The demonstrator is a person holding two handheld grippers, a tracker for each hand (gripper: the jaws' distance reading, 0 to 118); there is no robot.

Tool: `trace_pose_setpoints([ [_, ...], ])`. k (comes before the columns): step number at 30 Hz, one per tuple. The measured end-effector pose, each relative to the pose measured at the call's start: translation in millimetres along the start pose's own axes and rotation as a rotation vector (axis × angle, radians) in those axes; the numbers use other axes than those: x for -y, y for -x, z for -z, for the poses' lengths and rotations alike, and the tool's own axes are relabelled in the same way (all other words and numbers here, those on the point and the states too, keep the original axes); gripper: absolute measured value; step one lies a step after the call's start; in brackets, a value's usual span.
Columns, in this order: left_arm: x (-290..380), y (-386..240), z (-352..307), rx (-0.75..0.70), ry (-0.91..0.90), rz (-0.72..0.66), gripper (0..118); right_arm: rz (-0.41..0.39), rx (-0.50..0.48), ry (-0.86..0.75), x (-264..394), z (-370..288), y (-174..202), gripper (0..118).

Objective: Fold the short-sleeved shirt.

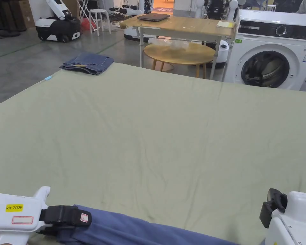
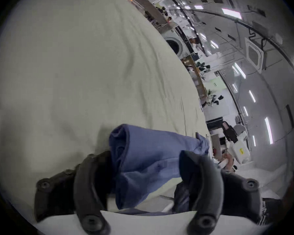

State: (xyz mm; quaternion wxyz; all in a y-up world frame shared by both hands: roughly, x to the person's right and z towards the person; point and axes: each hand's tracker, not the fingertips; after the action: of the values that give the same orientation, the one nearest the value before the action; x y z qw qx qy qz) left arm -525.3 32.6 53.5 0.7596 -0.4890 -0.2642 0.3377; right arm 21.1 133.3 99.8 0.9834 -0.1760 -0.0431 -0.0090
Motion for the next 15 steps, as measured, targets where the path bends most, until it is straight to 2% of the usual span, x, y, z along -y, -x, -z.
trace_pose_setpoints([
  [1, 0, 1, 4, -0.006, 0.002, -0.002, 29, 0.003, -0.001, 0.003, 0, 0, 0, 0],
  [2, 0, 4, 8, -0.074, 0.010, -0.021, 18, 0.006, -0.003, 0.004, 0, 1, 0, 0],
  [4, -1, 17, 9, -0.019, 0.002, -0.063, 14, 0.008, -0.003, 0.006, 0, 1, -1, 0],
  [6, -1, 15, 5, -0.034, -0.017, -0.066, 12, 0.009, -0.002, 0.009, 1, 1, -1, 0],
  [15, -5, -45, -30, -0.093, -0.078, 0.028, 9, -0.002, 0.003, 0.010, -3, 1, -7, 0],
])
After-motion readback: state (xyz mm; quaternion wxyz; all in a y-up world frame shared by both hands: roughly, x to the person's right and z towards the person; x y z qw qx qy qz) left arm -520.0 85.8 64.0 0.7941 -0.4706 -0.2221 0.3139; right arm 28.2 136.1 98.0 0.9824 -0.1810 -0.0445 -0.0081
